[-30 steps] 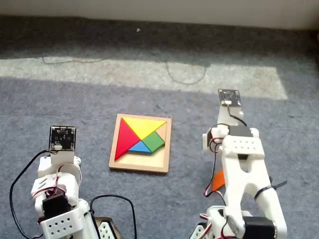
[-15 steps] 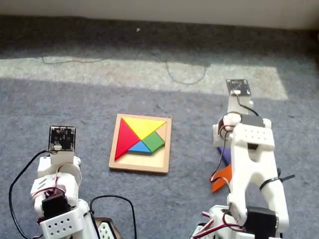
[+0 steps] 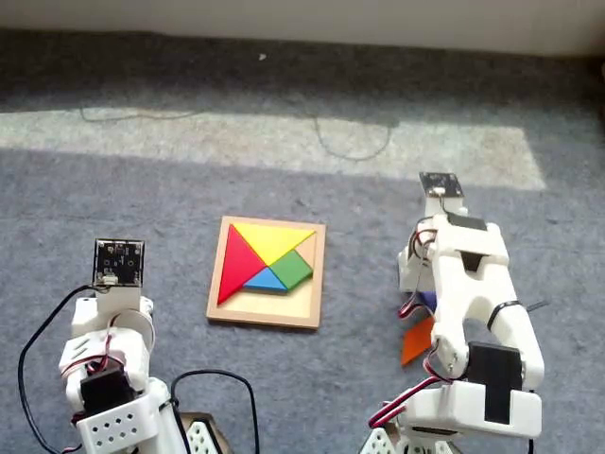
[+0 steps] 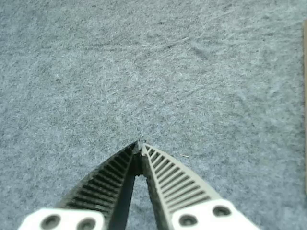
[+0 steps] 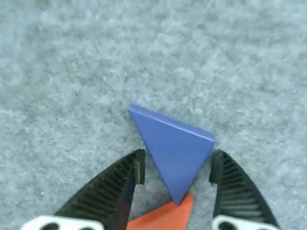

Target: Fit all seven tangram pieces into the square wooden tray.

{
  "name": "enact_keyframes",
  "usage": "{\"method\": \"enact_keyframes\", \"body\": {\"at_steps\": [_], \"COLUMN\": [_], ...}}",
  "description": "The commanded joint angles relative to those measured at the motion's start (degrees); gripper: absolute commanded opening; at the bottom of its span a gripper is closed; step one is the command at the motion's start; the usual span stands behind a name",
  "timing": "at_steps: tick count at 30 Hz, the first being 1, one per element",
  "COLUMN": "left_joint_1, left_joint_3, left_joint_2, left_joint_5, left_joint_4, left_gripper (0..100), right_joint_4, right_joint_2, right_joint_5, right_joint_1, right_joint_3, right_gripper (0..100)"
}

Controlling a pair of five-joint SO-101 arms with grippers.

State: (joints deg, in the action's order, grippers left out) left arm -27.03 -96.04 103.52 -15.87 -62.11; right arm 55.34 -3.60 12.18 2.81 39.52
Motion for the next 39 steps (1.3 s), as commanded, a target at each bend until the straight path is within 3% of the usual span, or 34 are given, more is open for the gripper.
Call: {"method": "enact_keyframes", "body": {"at_steps": [1,12,17,39], "left_joint_1": [0.92,0.84,0.84,0.84], "left_joint_3": [-1.1,-1.1,-1.1,-1.1], "left_joint_2": [0.13,0.13,0.13,0.13], "left_joint_5": [-0.35,-0.35,-0.35,-0.35], "left_joint_4": [0.79,0.79,0.79,0.79], "left_gripper": [1,1,1,1], "right_joint_4": [-1.98,-4.0,-1.63,-4.88], "right_joint_2": [-0.48,-0.57,-0.4,2.51], "right_joint_5": [0.62,0.7,2.99,3.69], "right_joint_1": [0.22,0.48,0.48,-0.57], "right_joint_3": [-2.51,-4.0,-6.2,-6.11], "right_gripper": [19.8,20.0,27.8,27.7]}}
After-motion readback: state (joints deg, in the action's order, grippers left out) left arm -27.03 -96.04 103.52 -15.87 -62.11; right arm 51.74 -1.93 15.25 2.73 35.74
